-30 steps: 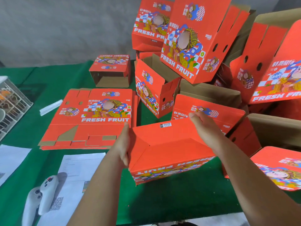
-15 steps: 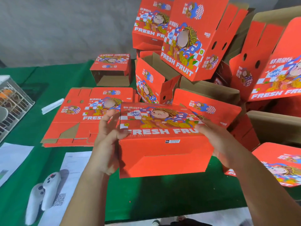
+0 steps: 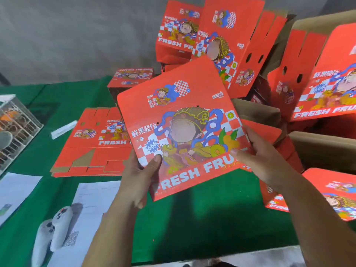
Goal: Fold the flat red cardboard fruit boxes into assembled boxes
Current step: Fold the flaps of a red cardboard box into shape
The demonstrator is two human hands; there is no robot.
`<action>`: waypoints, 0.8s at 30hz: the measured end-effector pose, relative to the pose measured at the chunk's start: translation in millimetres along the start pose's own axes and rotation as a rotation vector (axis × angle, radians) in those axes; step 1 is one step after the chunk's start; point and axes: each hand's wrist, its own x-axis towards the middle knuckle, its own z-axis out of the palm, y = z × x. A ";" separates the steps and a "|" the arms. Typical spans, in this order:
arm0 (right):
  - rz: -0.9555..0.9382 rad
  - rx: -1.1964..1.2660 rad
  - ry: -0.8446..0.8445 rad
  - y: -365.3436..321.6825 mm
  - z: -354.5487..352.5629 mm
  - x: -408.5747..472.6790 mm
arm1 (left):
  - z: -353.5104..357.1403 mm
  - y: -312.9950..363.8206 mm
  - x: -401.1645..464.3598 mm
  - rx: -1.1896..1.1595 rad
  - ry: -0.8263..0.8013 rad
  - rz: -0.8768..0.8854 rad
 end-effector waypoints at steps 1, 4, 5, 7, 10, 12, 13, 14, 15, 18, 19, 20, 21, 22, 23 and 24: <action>0.006 -0.033 0.015 2.0 0.3 0.2 | 3.7 -2.6 1.1 0.040 0.017 0.045; 0.026 -0.058 0.104 9.4 4.7 -1.4 | 11.1 -5.8 1.6 0.041 0.004 0.185; 0.020 -0.064 0.160 10.0 6.7 -1.5 | 15.1 -5.0 3.8 0.033 -0.013 0.222; -0.007 -0.021 0.235 9.4 8.0 1.8 | 24.6 -0.8 10.2 0.024 -0.057 0.299; -0.081 0.150 0.297 -0.5 0.4 10.3 | 44.9 6.9 23.4 0.051 -0.059 0.398; -0.072 0.086 0.446 -5.3 -10.5 16.7 | 62.9 13.2 33.2 0.079 -0.063 0.444; -0.030 -0.038 0.546 -5.7 -19.4 20.6 | 72.8 15.7 38.8 0.100 -0.066 0.464; 0.012 -0.148 0.620 -3.7 -31.1 23.8 | 84.4 18.5 44.7 0.130 -0.062 0.486; 0.031 -0.202 0.658 -3.0 -42.9 26.5 | 96.9 21.0 51.0 0.181 -0.046 0.519; -0.115 -0.136 0.737 3.0 -81.8 48.6 | 140.8 30.7 68.8 0.389 -0.029 0.644; -0.156 -0.108 0.763 7.5 -93.5 59.4 | 157.0 33.7 74.0 0.449 -0.025 0.665; -0.147 -0.110 0.789 12.4 -102.9 70.8 | 173.9 35.5 78.4 0.520 0.000 0.669; -0.090 -0.154 0.810 16.4 -109.5 82.7 | 190.5 35.4 81.8 0.580 0.028 0.654; -0.008 -0.243 0.827 20.3 -114.2 94.3 | 206.4 34.2 82.9 0.616 0.041 0.625; 0.082 -0.348 0.847 24.2 -117.3 105.6 | 220.8 31.8 82.2 0.632 0.036 0.594; 0.155 -0.405 0.852 27.8 -119.0 115.1 | 233.5 27.4 80.2 0.630 0.021 0.577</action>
